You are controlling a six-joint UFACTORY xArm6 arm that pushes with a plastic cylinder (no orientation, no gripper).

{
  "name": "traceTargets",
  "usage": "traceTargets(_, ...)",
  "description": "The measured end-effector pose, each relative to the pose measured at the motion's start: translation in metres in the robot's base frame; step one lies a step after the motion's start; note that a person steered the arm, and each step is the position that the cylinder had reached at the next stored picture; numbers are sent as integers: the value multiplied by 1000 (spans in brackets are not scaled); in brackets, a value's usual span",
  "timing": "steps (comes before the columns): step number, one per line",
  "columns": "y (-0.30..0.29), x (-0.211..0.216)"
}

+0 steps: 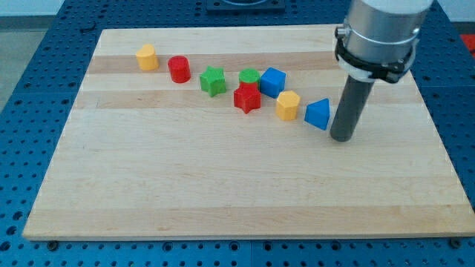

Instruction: Slide the blue triangle slightly up

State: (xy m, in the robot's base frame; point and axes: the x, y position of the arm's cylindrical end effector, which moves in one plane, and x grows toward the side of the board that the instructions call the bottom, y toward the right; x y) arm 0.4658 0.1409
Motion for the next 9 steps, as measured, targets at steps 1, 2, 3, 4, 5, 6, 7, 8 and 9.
traceTargets(1, -26, -3)
traceTargets(2, -41, -6)
traceTargets(3, -41, -14)
traceTargets(4, -35, -27)
traceTargets(5, -35, -45)
traceTargets(6, -35, -56)
traceTargets(7, -26, -65)
traceTargets(8, -19, -84)
traceTargets(9, -18, -109)
